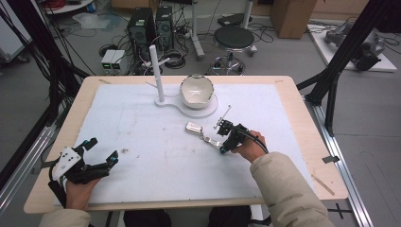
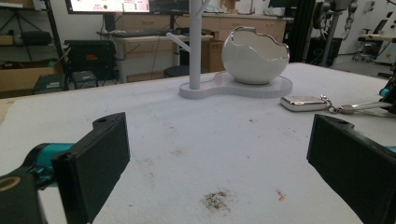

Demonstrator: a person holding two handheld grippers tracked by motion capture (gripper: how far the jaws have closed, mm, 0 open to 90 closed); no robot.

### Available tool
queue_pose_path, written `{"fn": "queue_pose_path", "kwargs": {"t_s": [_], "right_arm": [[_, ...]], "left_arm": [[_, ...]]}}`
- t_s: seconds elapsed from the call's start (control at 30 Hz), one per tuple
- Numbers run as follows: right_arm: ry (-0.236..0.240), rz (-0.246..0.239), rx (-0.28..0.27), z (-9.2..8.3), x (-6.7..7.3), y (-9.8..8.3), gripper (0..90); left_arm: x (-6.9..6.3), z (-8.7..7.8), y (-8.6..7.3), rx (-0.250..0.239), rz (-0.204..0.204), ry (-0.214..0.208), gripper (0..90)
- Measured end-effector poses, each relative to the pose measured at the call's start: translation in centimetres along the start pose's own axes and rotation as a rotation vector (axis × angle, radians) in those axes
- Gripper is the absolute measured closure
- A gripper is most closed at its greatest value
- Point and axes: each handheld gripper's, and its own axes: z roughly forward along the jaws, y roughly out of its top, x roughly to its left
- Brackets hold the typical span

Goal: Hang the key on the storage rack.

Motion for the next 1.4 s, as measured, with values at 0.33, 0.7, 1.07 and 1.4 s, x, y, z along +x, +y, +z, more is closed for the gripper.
{"fn": "queue_pose_path", "kwargs": {"t_s": [0.33,0.7,1.07,1.4], "right_arm": [[-0.018,-0.004,-0.025,-0.4,-0.2,-0.1,74.8],[0.027,-0.063,-0.192,-2.8,-0.2,-1.0,74.9],[0.065,-0.175,-0.368,-6.2,0.1,-0.7,75.0],[0.15,-0.313,-0.509,-8.3,0.1,-0.8,74.9]], "left_arm": [[-0.2,0.1,0.1,0.014,0.011,0.009,6.3],[-0.1,0.2,0.4,0.048,-0.016,0.007,6.3],[-0.4,1.2,5.1,0.072,0.069,-0.125,6.3],[-2.2,4.3,10.8,0.165,0.165,-0.336,6.3]]}}
